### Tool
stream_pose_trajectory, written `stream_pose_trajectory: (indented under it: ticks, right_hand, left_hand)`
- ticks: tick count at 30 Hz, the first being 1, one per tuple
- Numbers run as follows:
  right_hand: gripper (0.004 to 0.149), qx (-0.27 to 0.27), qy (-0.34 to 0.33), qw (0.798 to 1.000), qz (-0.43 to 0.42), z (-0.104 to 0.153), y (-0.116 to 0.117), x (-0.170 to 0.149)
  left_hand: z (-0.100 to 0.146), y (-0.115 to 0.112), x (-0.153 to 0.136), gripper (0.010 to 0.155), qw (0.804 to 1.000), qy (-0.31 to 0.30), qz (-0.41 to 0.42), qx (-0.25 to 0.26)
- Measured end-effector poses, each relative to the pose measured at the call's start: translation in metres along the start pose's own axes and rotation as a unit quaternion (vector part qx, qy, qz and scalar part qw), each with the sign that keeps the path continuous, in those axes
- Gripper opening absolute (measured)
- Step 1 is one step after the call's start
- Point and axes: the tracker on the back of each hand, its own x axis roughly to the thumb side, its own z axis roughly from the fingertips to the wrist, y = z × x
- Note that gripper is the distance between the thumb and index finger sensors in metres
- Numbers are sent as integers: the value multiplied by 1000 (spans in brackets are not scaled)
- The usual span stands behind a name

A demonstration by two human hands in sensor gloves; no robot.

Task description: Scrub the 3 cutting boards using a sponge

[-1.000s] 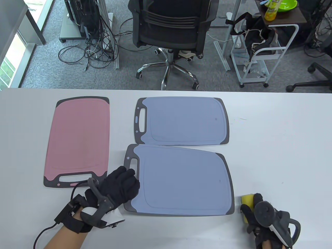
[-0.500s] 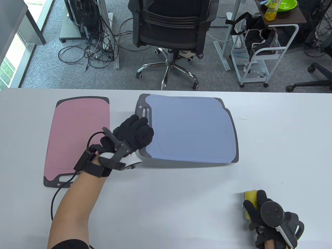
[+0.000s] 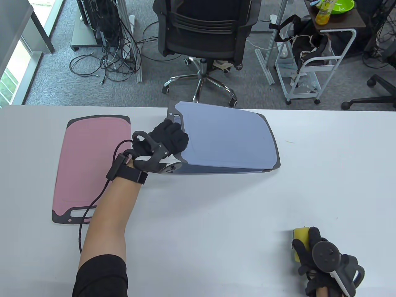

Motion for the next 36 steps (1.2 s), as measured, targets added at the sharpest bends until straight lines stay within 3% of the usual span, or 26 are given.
stream_pose_trajectory:
  ticks: [4,8,13,15,19,21,24,29,33,36]
  right_hand:
    - [76,2,2,1000,-1,1,0,0]
    - [76,6,1,1000,2,1,1,1]
    - [76,11,1,1000,2,2,2,1]
    - [76,13,1,1000,1,2,2,1]
    - [76,14,-4,1000,-1,1,2,2]
    - [76,14,-9,1000,-4,1,2,2]
    - [76,14,-15,1000,-7,1,2,3]
    - [77,14,-22,1000,-11,2,3,5]
    - [76,13,-29,999,-14,3,3,7]
    - [76,13,-32,999,-16,3,4,7]
  left_hand:
    - [5,-27,8,60,987,-20,-83,-139]
    - [12,-52,19,75,970,-22,-88,-226]
    - [12,-68,30,79,956,-30,-95,-276]
    - [14,-74,32,80,932,-43,-83,-350]
    - [26,-68,38,83,936,-43,-110,-333]
    - [38,-62,41,83,944,-8,-139,-298]
    - [59,-52,43,81,943,40,-95,-315]
    - [104,-23,38,81,922,125,-42,-365]
    - [155,3,31,88,893,213,86,-388]
    - [183,7,34,89,873,231,89,-420]
